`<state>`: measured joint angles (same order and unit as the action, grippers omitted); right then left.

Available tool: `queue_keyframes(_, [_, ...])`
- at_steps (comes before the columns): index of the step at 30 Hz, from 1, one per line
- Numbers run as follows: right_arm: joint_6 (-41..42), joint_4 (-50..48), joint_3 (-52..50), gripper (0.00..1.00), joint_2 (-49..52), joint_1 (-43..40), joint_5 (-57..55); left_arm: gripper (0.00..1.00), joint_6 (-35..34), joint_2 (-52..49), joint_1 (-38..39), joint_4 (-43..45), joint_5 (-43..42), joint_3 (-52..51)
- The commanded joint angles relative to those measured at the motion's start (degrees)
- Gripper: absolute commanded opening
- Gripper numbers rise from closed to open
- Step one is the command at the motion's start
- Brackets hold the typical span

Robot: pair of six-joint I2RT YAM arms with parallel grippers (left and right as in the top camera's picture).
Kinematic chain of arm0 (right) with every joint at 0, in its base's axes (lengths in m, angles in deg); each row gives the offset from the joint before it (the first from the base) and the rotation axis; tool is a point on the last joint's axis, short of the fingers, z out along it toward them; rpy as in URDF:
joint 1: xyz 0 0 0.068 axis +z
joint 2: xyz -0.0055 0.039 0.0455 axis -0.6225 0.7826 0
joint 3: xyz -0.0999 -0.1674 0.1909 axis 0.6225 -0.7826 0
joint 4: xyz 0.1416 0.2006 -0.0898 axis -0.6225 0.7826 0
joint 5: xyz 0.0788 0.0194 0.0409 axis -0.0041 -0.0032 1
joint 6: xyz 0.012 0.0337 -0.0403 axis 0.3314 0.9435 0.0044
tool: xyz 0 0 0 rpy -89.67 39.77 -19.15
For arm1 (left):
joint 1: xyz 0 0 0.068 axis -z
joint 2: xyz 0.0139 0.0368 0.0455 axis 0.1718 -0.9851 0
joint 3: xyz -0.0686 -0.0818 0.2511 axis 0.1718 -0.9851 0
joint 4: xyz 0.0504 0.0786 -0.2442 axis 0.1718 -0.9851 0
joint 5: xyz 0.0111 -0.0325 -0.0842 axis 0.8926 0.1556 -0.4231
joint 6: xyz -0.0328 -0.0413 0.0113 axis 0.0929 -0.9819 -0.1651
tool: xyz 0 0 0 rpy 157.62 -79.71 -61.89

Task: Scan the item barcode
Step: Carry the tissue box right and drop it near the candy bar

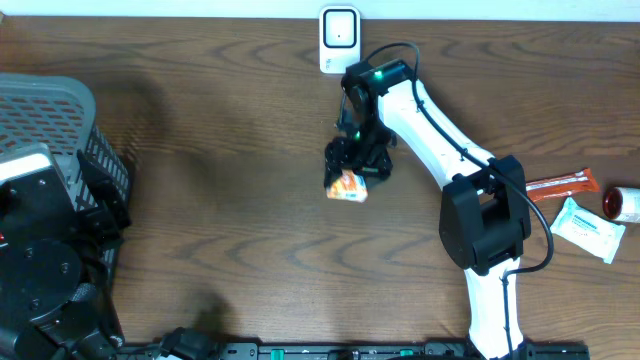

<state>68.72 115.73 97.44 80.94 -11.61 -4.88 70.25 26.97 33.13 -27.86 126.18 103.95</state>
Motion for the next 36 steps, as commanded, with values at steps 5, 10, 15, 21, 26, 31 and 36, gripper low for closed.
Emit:
queue_keyframes(5, [-0.66,-16.63,1.36,0.69,0.26,-2.38,0.17,0.84,-0.09,-0.11,-0.20,0.04,0.52,-0.22])
queue_keyframes(10, [-1.57,-30.82,1.57,0.69,0.26,-4.44,-2.62,0.84,-0.09,-0.11,-0.20,0.04,0.52,-0.22])
queue_keyframes(15, [-1.33,-47.23,1.57,0.65,0.28,-5.49,-11.80,0.84,-0.09,-0.11,-0.20,0.04,0.50,-0.22])
queue_keyframes(21, [-2.40,-64.76,1.55,0.59,0.92,-5.40,-20.17,0.84,-0.09,-0.11,-0.20,0.04,0.52,-0.22])
queue_keyframes(26, [-4.46,-78.47,1.55,0.57,4.48,-5.38,-24.55,0.84,-0.09,-0.11,-0.20,0.04,0.52,-0.22])
queue_keyframes(31, [-5.03,-88.02,1.55,0.59,9.86,-5.62,-28.04,0.84,-0.09,-0.11,-0.20,0.04,0.52,-0.22])
queue_keyframes(36, [-4.83,-96.80,1.55,0.63,15.56,-5.64,-29.07,0.84,-0.09,-0.11,-0.20,0.04,0.52,-0.22])
